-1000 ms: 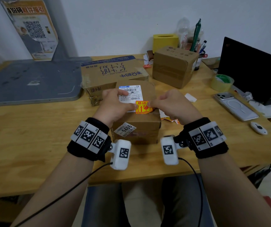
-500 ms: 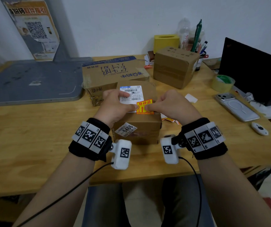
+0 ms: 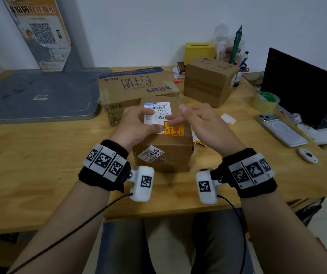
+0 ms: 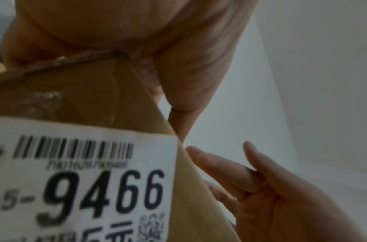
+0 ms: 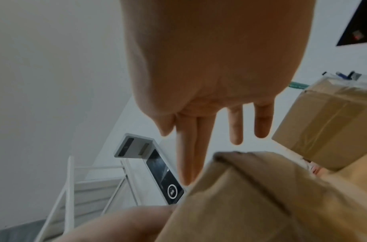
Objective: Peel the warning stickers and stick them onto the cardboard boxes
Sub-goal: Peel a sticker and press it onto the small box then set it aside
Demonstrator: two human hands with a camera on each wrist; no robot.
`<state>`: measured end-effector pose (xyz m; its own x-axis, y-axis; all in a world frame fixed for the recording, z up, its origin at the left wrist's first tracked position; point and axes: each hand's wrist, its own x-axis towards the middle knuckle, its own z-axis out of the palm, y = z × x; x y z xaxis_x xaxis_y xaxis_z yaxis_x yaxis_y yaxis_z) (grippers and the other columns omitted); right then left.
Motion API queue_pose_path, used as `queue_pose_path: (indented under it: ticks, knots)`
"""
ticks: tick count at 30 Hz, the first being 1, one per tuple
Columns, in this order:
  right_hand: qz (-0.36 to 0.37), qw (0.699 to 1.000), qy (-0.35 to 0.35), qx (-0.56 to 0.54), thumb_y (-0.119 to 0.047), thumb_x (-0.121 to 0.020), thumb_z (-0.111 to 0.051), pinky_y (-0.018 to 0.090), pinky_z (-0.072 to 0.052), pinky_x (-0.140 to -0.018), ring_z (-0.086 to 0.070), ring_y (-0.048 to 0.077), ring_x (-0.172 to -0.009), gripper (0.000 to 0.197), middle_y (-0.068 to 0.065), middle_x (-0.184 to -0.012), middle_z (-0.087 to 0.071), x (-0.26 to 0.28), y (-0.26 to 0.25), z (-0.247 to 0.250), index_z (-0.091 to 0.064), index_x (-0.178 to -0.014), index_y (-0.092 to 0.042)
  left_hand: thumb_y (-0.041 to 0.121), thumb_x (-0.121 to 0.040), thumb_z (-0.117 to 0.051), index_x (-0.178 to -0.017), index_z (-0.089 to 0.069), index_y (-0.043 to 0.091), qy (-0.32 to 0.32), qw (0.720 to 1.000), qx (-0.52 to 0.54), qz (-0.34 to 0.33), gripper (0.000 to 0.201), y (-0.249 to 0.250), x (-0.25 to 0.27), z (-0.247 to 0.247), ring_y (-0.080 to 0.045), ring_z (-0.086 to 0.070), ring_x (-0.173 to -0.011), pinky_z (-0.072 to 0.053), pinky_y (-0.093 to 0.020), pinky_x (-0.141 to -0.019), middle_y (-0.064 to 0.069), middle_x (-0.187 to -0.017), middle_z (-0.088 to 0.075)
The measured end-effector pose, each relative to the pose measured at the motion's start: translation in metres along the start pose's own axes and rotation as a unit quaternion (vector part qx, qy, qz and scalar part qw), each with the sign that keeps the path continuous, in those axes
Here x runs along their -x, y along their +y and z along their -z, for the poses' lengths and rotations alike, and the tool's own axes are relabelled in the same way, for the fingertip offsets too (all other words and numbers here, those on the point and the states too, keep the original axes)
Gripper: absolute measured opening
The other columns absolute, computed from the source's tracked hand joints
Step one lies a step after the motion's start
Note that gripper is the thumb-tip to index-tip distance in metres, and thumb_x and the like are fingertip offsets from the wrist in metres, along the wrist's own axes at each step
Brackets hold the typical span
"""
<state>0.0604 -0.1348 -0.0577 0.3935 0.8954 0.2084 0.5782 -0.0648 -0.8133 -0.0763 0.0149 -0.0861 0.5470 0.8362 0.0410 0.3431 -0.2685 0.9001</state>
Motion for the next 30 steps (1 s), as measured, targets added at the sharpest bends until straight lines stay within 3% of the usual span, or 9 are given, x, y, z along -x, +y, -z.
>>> queue_pose_path:
  ticks: [3, 5, 11, 17, 23, 26, 30]
  knots:
    - [-0.021, 0.999, -0.046, 0.004, -0.044, -0.11, -0.036, 0.031, -0.036, -0.113, -0.044, 0.0, -0.13, 0.051, -0.025, -0.116, -0.075, 0.001, 0.006, -0.007, -0.084, -0.091, -0.037, 0.022, -0.07, -0.089, -0.118, -0.069, 0.023, 0.008, 1.0, 0.007, 0.001, 0.052, -0.002, -0.001, 0.001, -0.017, -0.053, -0.123, -0.048, -0.037, -0.105, 0.001, -0.139, -0.05]
    - [-0.029, 0.998, -0.057, 0.029, -0.044, -0.108, -0.039, 0.036, -0.025, -0.121, -0.038, 0.004, -0.135, 0.046, -0.022, -0.123, -0.073, 0.001, 0.014, -0.009, -0.083, -0.096, -0.04, 0.018, -0.072, -0.088, -0.118, -0.069, 0.021, 0.011, 1.0, 0.016, 0.001, 0.05, -0.003, -0.001, 0.002, -0.015, -0.052, -0.124, -0.046, -0.036, -0.107, 0.004, -0.141, -0.05]
    - [-0.055, 0.99, -0.069, 0.108, -0.049, -0.109, -0.034, 0.05, -0.014, -0.124, -0.024, 0.011, -0.149, 0.041, -0.013, -0.151, -0.054, 0.0, 0.009, -0.007, -0.073, -0.117, -0.049, 0.012, -0.076, -0.085, -0.122, -0.069, 0.016, 0.01, 0.999, 0.031, -0.003, 0.049, -0.001, 0.003, 0.003, -0.014, -0.049, -0.128, -0.045, -0.033, -0.107, 0.006, -0.145, -0.049]
    - [-0.074, 0.983, -0.082, 0.147, -0.051, -0.109, -0.033, 0.049, -0.012, -0.124, -0.017, 0.013, -0.153, 0.041, -0.003, -0.159, -0.045, -0.008, 0.002, -0.004, -0.071, -0.124, -0.048, 0.01, -0.078, -0.083, -0.124, -0.068, 0.015, 0.014, 0.999, 0.03, 0.0, 0.048, 0.001, 0.006, 0.001, -0.013, -0.046, -0.128, -0.043, -0.03, -0.106, 0.006, -0.146, -0.048]
    - [-0.043, 0.987, -0.097, 0.118, -0.045, -0.108, -0.041, 0.046, -0.009, -0.125, -0.019, 0.004, -0.151, 0.036, -0.017, -0.148, -0.055, 0.006, 0.003, -0.004, -0.075, -0.116, -0.045, 0.007, -0.079, -0.081, -0.125, -0.067, 0.011, 0.012, 0.999, 0.047, -0.003, 0.048, 0.002, 0.007, 0.001, -0.01, -0.049, -0.12, -0.044, -0.024, -0.1, 0.005, -0.145, -0.048]
    - [-0.032, 0.989, -0.1, 0.101, -0.047, -0.107, -0.042, 0.047, -0.005, -0.124, -0.021, -0.001, -0.148, 0.035, -0.022, -0.144, -0.059, 0.009, 0.007, -0.004, -0.077, -0.108, -0.048, 0.007, -0.079, -0.081, -0.124, -0.066, 0.011, 0.011, 0.999, 0.05, 0.0, 0.048, 0.002, 0.006, 0.001, -0.014, -0.051, -0.125, -0.045, -0.028, -0.104, 0.005, -0.145, -0.049]
    - [-0.043, 0.988, -0.079, 0.129, -0.051, -0.108, -0.035, 0.044, -0.002, -0.122, -0.021, 0.003, -0.15, 0.04, -0.022, -0.145, -0.058, 0.002, 0.012, -0.004, -0.074, -0.114, -0.052, 0.008, -0.078, -0.082, -0.123, -0.067, 0.013, 0.011, 0.999, 0.051, 0.008, 0.048, 0.002, 0.006, 0.001, -0.015, -0.05, -0.126, -0.046, -0.033, -0.106, 0.006, -0.146, -0.049]
